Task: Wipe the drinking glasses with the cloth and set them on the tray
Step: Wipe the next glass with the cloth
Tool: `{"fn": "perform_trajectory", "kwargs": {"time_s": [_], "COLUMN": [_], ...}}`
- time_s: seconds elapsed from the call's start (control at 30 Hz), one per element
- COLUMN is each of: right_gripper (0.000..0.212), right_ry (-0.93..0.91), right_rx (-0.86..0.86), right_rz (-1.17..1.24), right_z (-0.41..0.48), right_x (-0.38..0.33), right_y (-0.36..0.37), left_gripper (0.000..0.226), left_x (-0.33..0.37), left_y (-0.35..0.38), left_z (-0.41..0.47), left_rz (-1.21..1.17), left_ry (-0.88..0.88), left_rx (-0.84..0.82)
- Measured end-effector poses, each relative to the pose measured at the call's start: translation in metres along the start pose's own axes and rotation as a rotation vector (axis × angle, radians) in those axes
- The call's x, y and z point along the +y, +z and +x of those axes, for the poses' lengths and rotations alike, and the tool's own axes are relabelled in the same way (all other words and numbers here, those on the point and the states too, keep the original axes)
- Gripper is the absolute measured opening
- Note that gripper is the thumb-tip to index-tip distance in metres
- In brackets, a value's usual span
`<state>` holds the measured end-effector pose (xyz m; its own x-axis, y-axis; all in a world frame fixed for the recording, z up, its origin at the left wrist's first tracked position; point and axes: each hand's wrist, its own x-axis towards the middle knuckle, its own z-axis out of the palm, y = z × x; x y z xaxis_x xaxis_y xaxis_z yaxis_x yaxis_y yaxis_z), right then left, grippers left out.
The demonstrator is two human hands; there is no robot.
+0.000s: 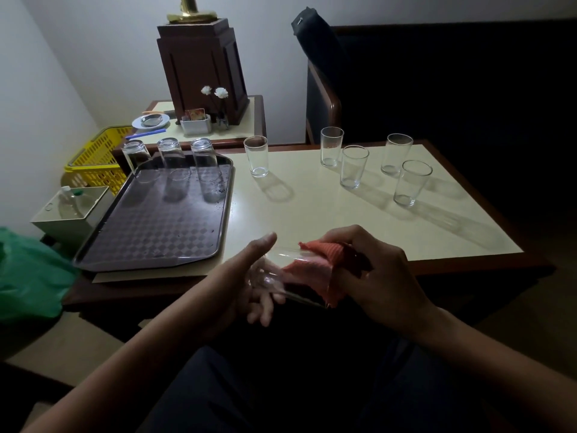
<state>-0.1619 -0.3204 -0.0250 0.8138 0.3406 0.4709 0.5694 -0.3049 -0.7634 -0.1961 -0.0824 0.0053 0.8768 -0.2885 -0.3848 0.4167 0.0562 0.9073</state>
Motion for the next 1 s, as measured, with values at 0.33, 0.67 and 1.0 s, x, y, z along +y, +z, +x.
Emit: {"fn": "perform_trajectory", "kwargs": {"time_s": [0.33,0.67,1.0], "right_gripper": [0.025,0.018,0.049], "right_ry": [0.061,0.521,-0.431], "right_rx": [-0.039,-0.089,-0.198], "right_rz": [-0.025,0.504,-0.178], "right_z": [0.001,0.006,-0.002], "right_x": [-0.002,-0.012,-0.021], "right_y": [-0.001,0.011,0.013], "left_gripper": [0.068,0.045,0.085], "left_x": [0.002,0.004,-0.011], "left_y": [-0.005,0.005,0.005], "left_z": [-0.002,-0.004,0.011], "left_rz": [0.135,0.062,-0.594], "left_ry": [-0.020,0.327,-0.073], "left_rx": [0.022,0.084,0.115]}}
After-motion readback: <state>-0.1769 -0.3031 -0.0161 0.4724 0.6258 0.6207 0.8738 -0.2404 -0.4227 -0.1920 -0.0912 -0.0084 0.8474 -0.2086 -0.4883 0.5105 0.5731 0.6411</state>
